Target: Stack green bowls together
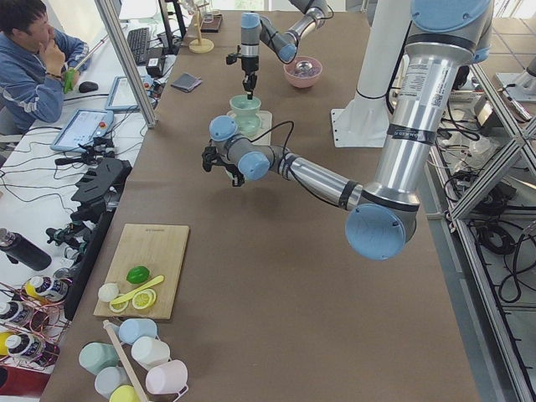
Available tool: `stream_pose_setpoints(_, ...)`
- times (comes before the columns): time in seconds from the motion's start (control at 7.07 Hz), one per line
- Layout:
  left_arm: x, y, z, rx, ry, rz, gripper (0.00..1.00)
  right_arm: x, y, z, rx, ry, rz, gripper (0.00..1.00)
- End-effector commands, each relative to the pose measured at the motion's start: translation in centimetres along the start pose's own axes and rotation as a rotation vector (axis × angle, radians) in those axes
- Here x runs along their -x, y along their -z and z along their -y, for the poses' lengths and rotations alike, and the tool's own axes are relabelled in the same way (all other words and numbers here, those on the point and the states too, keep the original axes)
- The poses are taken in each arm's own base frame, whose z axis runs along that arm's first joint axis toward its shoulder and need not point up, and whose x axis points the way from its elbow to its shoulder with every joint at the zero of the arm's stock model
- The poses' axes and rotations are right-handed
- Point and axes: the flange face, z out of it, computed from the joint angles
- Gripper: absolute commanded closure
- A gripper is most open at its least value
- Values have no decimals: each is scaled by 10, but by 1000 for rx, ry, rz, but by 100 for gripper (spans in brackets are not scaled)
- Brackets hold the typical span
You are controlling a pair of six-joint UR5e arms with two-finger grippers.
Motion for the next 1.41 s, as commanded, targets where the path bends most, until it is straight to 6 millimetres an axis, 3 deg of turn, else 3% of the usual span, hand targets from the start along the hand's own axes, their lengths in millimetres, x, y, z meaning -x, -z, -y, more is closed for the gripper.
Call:
stream_pose_setpoints(0.0,-10,4,-3,-2,-4,-11,100,2,-14,6,-14,-22,24,100)
stream_pose_setpoints(0.14,-11,4,-3,-2,-3,-12,100,2,-20,1,-14,-19,19,100)
stream_pose_setpoints(0.28,-14,6,-4,1,3,-22,100,4,-28,-6,-33,-23,14,1)
stream_pose_setpoints(0.42,-27,10,0,6,19,-42,100,2,-27,-9,-32,-28,17,0)
stream_pose_setpoints(0.57,-48,15,6,-1,50,-58,100,1,-3,-3,-19,-28,43,0)
stream_pose_setpoints(0.71,-75,14,8,2,68,-76,100,-16,21,16,26,-46,48,0)
stream_pose_setpoints(1.13,-198,-5,7,20,166,-127,100,-120,89,84,78,-11,42,0)
stream_pose_setpoints(1.27,-227,-12,-2,18,177,-135,100,-158,110,106,84,14,39,0)
